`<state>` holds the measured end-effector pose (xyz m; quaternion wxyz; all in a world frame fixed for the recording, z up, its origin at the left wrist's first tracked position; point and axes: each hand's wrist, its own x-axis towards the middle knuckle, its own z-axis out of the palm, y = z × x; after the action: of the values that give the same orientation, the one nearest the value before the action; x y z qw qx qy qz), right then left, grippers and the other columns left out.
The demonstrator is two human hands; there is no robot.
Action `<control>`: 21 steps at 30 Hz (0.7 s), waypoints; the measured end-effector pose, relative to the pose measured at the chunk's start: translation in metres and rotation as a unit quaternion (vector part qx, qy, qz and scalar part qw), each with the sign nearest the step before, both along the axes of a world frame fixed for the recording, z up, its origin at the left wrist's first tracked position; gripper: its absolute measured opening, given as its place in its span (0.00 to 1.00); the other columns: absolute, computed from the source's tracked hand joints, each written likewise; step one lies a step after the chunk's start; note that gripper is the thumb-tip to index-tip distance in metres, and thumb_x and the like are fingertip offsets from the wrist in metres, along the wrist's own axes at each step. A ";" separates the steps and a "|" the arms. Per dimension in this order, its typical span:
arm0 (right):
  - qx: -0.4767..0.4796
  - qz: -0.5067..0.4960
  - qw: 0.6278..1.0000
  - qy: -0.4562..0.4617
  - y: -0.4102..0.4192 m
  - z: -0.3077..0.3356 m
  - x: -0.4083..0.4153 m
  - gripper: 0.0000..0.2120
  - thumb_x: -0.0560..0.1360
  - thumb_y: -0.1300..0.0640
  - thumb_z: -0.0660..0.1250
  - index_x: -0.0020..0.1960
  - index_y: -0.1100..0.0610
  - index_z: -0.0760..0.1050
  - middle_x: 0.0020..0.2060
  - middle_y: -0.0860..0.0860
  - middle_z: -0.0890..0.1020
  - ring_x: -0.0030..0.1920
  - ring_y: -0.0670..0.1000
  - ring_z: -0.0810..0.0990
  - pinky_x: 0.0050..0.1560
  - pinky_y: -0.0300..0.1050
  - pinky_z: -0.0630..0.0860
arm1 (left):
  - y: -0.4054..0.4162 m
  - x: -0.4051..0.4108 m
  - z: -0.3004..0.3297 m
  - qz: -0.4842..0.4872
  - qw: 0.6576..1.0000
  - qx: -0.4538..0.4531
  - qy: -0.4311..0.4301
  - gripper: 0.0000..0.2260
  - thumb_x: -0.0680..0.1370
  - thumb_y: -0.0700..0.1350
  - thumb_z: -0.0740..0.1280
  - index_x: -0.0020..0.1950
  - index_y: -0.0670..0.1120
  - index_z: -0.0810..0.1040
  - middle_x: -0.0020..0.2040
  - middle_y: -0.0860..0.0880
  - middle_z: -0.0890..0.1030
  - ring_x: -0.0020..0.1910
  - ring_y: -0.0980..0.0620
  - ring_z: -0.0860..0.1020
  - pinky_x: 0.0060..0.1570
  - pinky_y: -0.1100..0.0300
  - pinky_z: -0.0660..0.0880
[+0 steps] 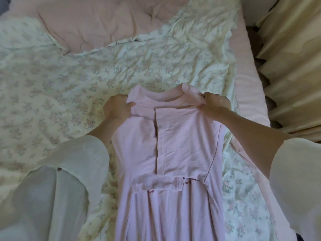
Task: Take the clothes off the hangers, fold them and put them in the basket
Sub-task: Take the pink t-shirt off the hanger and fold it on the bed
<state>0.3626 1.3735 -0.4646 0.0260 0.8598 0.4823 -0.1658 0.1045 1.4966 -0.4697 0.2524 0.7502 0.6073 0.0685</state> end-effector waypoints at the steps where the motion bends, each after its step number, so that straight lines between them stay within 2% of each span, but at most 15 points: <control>1: 0.012 -0.001 1.000 -0.003 0.001 0.008 0.002 0.13 0.76 0.53 0.60 0.57 0.58 0.70 0.52 0.57 0.79 0.54 0.59 0.77 0.52 0.48 0.66 | 0.001 0.002 0.008 -0.001 1.000 0.010 -0.007 0.14 0.76 0.48 0.67 0.33 0.45 0.71 0.43 0.39 0.81 0.45 0.40 0.79 0.39 0.54 0.69; 3: 0.032 0.002 0.999 -0.009 0.002 0.022 0.004 0.12 0.76 0.54 0.60 0.57 0.59 0.70 0.52 0.57 0.80 0.54 0.60 0.77 0.55 0.50 0.66 | 0.002 0.006 0.022 -0.002 1.000 0.027 -0.012 0.16 0.76 0.48 0.68 0.31 0.45 0.69 0.42 0.38 0.81 0.44 0.39 0.79 0.38 0.53 0.70; 8: 0.096 -0.024 0.995 -0.016 0.005 0.055 0.015 0.14 0.76 0.52 0.60 0.59 0.58 0.70 0.53 0.58 0.80 0.55 0.60 0.77 0.58 0.50 0.65 | 0.008 0.022 0.062 -0.001 0.995 0.092 -0.024 0.12 0.77 0.48 0.67 0.41 0.39 0.78 0.44 0.38 0.81 0.46 0.39 0.78 0.37 0.55 0.66; 11: 0.170 -0.045 0.984 -0.027 0.015 0.085 0.023 0.12 0.76 0.54 0.59 0.57 0.59 0.69 0.50 0.58 0.80 0.52 0.61 0.77 0.56 0.51 0.63 | 0.023 0.033 0.093 0.019 0.989 0.134 -0.055 0.14 0.77 0.49 0.67 0.49 0.37 0.79 0.49 0.37 0.81 0.50 0.38 0.78 0.43 0.52 0.70; 16: 0.270 -0.045 0.960 -0.063 0.026 0.131 0.026 0.08 0.77 0.57 0.58 0.54 0.60 0.67 0.44 0.59 0.80 0.45 0.62 0.77 0.50 0.50 0.63 | 0.038 0.050 0.143 0.037 0.975 0.209 -0.072 0.17 0.77 0.49 0.66 0.47 0.33 0.76 0.50 0.33 0.78 0.50 0.34 0.76 0.45 0.48 0.68; 21: 0.281 -0.032 0.958 -0.055 0.011 0.121 0.021 0.03 0.76 0.60 0.59 0.48 0.58 0.68 0.41 0.56 0.80 0.40 0.60 0.75 0.47 0.48 0.61 | 0.030 0.036 0.131 0.003 0.979 0.170 -0.109 0.16 0.76 0.47 0.68 0.49 0.33 0.77 0.52 0.34 0.77 0.51 0.36 0.76 0.49 0.49 0.70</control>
<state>0.3832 1.3843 -0.3436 -0.1958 0.8549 0.4798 0.0233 0.1409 1.5270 -0.3383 0.1857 0.7685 0.5577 0.2526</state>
